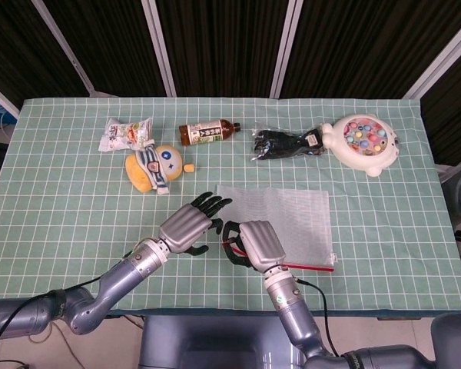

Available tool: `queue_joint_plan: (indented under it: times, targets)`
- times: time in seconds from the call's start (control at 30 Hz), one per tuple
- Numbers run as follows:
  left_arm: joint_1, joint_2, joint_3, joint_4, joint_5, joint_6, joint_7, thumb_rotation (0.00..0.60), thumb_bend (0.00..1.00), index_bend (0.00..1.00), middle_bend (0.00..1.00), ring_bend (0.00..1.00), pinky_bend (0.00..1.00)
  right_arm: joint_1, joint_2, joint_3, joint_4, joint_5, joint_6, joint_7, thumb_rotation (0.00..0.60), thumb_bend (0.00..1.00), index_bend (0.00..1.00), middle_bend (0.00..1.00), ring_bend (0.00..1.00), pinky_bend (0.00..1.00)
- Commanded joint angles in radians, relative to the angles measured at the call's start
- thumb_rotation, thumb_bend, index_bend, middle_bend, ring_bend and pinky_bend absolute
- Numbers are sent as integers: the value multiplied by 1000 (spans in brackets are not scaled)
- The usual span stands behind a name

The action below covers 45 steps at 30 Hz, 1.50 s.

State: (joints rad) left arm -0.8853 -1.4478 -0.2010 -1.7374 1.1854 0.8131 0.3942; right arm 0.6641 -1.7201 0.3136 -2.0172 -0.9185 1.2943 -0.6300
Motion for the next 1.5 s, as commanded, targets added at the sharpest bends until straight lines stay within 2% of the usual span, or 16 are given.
queue_joint_plan:
  times: [0.03, 0.93, 1.1, 1.5]
  targets:
    - [-8, -15, 4, 6, -11, 7, 10, 600, 235, 450, 26, 0, 0, 1, 6, 0, -4, 3, 3, 3, 600, 586, 715, 1000, 1000, 1000]
    - [-57, -148, 10, 62, -72, 77, 52, 600, 294, 512, 30, 0, 0, 13, 43, -10, -39, 17, 25, 29, 600, 591, 720, 1000, 1000, 1000]
    - [-58, -164, 9, 73, -78, 92, 47, 600, 345, 532, 37, 0, 0, 16, 44, -12, -40, 19, 28, 31, 600, 590, 720, 1000, 1000, 1000]
    - [-64, -186, 3, 80, -86, 103, 31, 600, 364, 558, 44, 0, 0, 24, 42, -20, -43, 17, 37, 32, 600, 591, 721, 1000, 1000, 1000]
